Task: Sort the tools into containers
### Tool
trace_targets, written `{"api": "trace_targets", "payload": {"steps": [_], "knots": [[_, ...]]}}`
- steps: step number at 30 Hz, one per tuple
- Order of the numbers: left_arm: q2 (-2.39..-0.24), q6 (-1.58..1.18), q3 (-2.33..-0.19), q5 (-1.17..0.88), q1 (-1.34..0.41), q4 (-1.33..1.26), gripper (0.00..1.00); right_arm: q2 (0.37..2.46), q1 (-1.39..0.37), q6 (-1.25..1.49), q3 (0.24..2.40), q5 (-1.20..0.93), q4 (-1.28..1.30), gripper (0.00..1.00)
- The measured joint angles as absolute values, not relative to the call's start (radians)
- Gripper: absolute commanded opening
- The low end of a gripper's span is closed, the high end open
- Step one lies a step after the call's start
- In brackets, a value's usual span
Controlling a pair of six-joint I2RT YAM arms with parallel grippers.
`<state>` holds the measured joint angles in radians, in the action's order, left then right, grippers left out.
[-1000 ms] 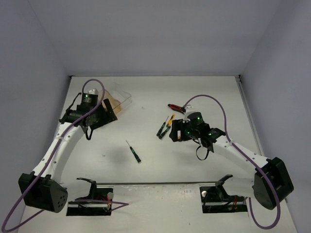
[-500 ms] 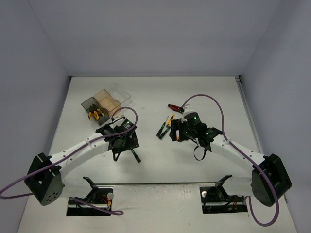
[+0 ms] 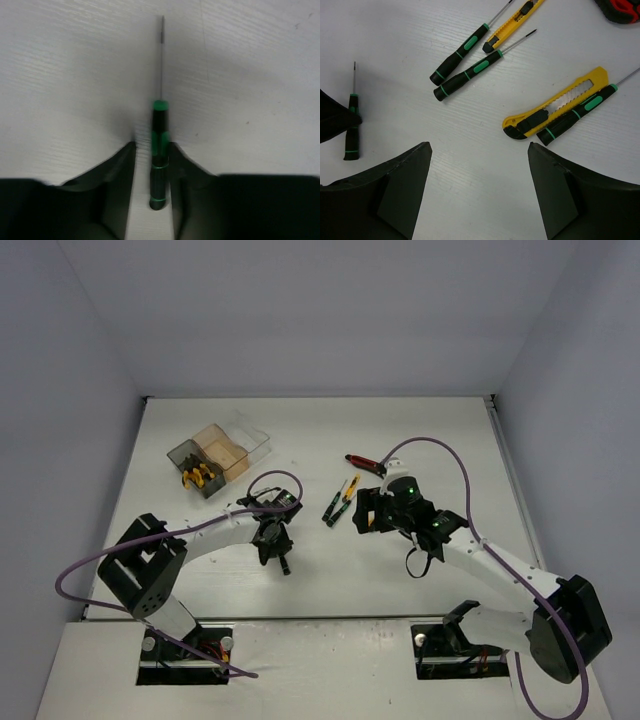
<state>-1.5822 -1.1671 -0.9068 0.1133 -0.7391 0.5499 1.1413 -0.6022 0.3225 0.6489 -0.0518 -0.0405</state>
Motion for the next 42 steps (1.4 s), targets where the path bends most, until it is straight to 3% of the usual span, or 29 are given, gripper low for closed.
{"api": "trace_targets", "payload": {"steps": [2,11,21,28,38,42], "knots": [[-1.582,-1.176,-0.905,0.107,-0.74,0.544,0.0,1.132,-0.602,0.323,0.641,-0.05,-0.041,0.76],[-1.586,-1.105,-1.031,0.093,-0.698,0.643,0.0,1.12,-0.602,0.323,0.63,-0.044,-0.04,0.76],[-1.674,-0.879,-1.478,-0.031,-0.229,0.705,0.0,1.102,-0.602,0.325,0.629,-0.041,-0.04,0.76],[-1.914,-0.822,-1.747,-0.148,-0.093,0.756,0.0,1.099,-0.602,0.339,0.62,-0.041,-0.041,0.76],[-2.066,-0.835,-1.788,-0.236,-0.036,0.782,0.09,1.053,-0.602,0.347,0.606,-0.041,-0.034,0.76],[-2.059,-0.845,-1.788,-0.234,-0.016,0.782,0.22,1.053,-0.602,0.347,0.604,-0.042,-0.033,0.76]]}}
